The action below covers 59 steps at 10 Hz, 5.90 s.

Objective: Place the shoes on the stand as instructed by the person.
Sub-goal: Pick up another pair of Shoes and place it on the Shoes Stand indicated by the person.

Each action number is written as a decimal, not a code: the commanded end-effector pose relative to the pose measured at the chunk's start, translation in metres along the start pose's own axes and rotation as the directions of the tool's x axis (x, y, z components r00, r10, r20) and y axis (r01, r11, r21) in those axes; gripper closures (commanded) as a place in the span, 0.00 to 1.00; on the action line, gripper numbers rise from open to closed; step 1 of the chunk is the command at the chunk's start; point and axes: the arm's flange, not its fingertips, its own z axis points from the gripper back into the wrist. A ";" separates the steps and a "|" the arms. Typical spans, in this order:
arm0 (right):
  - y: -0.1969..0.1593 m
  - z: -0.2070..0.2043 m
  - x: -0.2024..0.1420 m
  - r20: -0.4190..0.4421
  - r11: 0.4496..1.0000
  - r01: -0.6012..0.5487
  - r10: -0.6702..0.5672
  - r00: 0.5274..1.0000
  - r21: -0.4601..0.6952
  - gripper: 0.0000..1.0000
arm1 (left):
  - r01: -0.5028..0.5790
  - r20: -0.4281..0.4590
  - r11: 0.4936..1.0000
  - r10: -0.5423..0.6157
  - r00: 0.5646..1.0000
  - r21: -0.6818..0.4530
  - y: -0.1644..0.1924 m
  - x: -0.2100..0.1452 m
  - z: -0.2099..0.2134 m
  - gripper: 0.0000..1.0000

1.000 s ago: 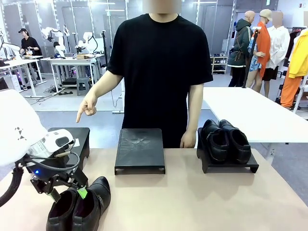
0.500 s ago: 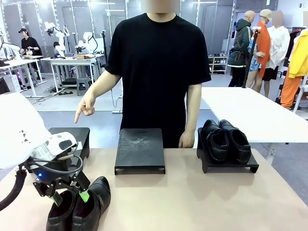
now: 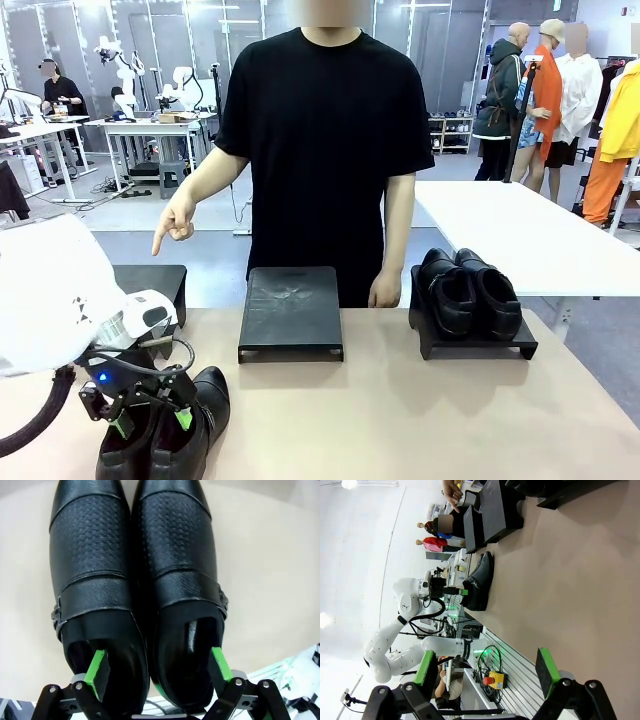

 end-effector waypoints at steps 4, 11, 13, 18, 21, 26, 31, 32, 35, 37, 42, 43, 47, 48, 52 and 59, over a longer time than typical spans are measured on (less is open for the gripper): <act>0.001 0.004 -0.001 -0.017 1.000 -0.008 0.008 1.000 0.000 0.00 | -0.031 -0.013 0.995 0.032 0.999 0.090 0.001 -0.005 -0.033 0.75; 0.001 0.004 -0.001 -0.017 1.000 -0.008 0.008 1.000 0.000 0.00 | -0.013 -0.002 0.993 0.014 1.000 0.118 -0.003 -0.005 -0.021 1.00; 0.001 0.004 -0.001 -0.017 1.000 -0.008 0.008 1.000 0.000 0.00 | -0.004 0.029 0.993 0.001 1.000 0.114 -0.007 -0.006 0.000 1.00; 0.001 0.004 -0.001 -0.017 1.000 -0.008 0.008 1.000 0.000 0.00 | 0.004 0.182 0.995 -0.022 0.983 0.099 -0.002 -0.015 0.114 1.00; 0.001 0.004 -0.001 -0.017 1.000 -0.008 0.008 1.000 0.000 0.00 | -0.013 0.237 0.997 -0.005 0.971 0.075 0.009 -0.019 0.136 1.00; 0.001 0.004 -0.001 -0.017 1.000 -0.008 0.008 1.000 0.000 0.00 | 0.010 0.214 0.998 -0.024 0.976 0.066 0.012 -0.013 0.131 1.00; 0.001 0.004 -0.001 -0.017 1.000 -0.008 0.008 1.000 0.000 0.00 | -0.002 0.242 0.996 -0.018 0.970 0.084 0.057 0.045 0.157 0.92; 0.001 0.004 -0.001 -0.017 1.000 -0.008 0.008 1.000 0.000 0.00 | -0.010 0.250 0.997 -0.011 0.968 0.079 0.064 0.055 0.161 0.92; 0.001 0.004 -0.001 -0.017 1.000 -0.008 0.008 1.000 0.000 0.00 | 0.051 0.289 0.997 -0.068 0.955 0.065 0.092 0.110 0.175 0.92; 0.001 0.004 -0.001 -0.017 1.000 -0.008 0.008 1.000 0.000 0.00 | 0.012 0.294 0.990 -0.053 0.954 0.138 0.112 0.146 0.173 0.92; 0.001 0.004 -0.001 -0.017 1.000 -0.008 0.008 1.000 0.000 0.00 | 0.007 0.239 0.993 -0.036 0.970 0.119 0.140 0.203 0.140 0.92; 0.001 0.004 -0.001 -0.017 1.000 -0.008 0.008 1.000 0.000 0.00 | 0.020 0.225 0.993 -0.046 0.973 0.115 0.145 0.210 0.132 0.92; 0.001 0.004 -0.001 -0.017 1.000 -0.008 0.008 1.000 0.000 0.00 | 0.026 0.286 0.992 -0.061 0.956 0.124 0.157 0.233 0.104 0.92; 0.001 0.004 -0.001 -0.017 1.000 -0.008 0.008 1.000 0.000 0.00 | 0.018 0.306 0.991 -0.058 0.950 0.131 0.160 0.236 0.101 0.92; 0.001 0.004 -0.001 -0.017 1.000 -0.008 0.008 1.000 0.000 0.00 | -0.020 0.322 0.990 -0.027 0.946 0.141 0.177 0.253 0.091 0.92; 0.001 0.004 -0.001 -0.017 1.000 -0.008 0.008 1.000 0.000 0.00 | -0.044 0.307 0.984 -0.011 0.952 0.172 0.186 0.255 0.063 0.66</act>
